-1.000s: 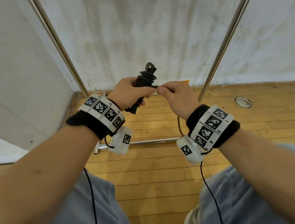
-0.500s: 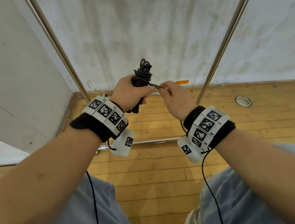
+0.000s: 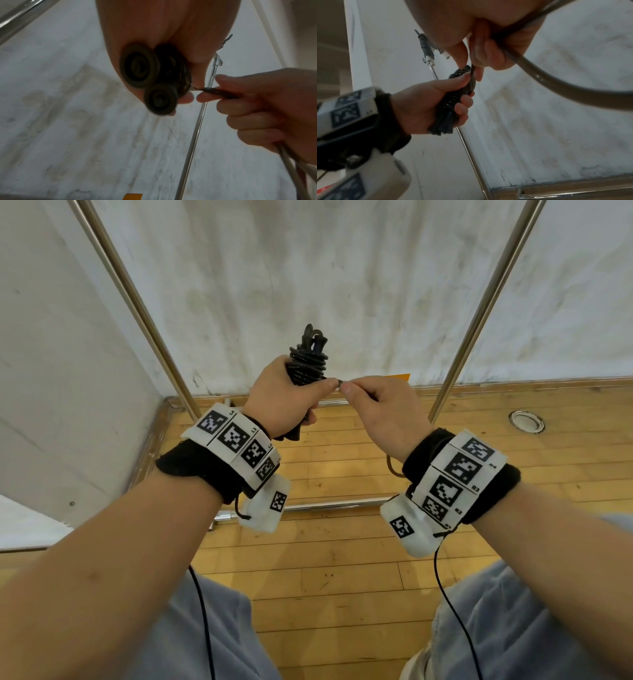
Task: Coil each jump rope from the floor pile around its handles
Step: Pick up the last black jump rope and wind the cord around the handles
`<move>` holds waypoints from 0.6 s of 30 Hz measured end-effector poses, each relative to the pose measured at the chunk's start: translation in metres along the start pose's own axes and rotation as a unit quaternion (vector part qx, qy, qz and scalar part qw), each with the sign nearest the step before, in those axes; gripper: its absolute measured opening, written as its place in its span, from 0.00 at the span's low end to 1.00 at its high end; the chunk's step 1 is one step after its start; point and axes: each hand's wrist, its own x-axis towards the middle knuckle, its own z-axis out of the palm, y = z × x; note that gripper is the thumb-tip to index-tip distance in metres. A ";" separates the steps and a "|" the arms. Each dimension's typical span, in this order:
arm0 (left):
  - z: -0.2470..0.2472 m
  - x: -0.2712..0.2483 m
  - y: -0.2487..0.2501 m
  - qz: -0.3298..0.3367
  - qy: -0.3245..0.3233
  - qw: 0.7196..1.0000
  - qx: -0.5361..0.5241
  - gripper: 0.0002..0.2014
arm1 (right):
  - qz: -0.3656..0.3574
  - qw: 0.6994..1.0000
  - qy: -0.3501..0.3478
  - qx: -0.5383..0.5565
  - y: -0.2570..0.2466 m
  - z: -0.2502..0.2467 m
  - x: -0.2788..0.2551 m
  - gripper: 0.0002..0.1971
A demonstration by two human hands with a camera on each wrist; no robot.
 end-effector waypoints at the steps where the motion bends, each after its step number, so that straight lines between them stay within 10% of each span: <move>1: 0.002 -0.001 0.002 -0.003 -0.009 1.000 0.003 0.21 | 0.004 1.000 0.006 0.003 0.000 -0.001 0.000 0.17; 6: 0.002 -0.006 0.009 0.008 -0.116 0.993 0.028 0.07 | 0.031 0.999 -0.004 -0.021 0.005 -0.010 0.005 0.15; 18: 0.020 -0.012 0.001 0.071 0.019 0.979 0.189 0.15 | 0.035 0.998 -0.055 -0.013 -0.005 -0.002 -0.005 0.25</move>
